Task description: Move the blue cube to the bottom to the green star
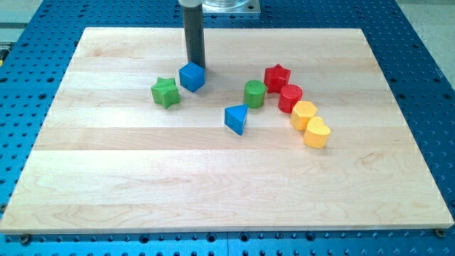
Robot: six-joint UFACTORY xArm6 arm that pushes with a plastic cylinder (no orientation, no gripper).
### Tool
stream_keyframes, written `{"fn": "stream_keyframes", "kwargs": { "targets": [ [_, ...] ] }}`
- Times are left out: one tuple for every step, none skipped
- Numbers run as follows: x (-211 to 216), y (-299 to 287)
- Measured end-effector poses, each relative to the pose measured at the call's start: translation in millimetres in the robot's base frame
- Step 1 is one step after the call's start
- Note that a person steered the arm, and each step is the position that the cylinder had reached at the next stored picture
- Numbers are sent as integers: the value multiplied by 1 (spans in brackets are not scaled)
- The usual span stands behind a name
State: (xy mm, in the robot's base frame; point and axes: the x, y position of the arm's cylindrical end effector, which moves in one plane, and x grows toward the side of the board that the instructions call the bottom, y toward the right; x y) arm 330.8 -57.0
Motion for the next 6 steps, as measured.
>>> {"fn": "stream_keyframes", "kwargs": {
  "targets": [
    [63, -5],
    [105, -5],
    [120, -5],
    [132, -5],
    [147, -23],
    [117, -26]
  ]
}}
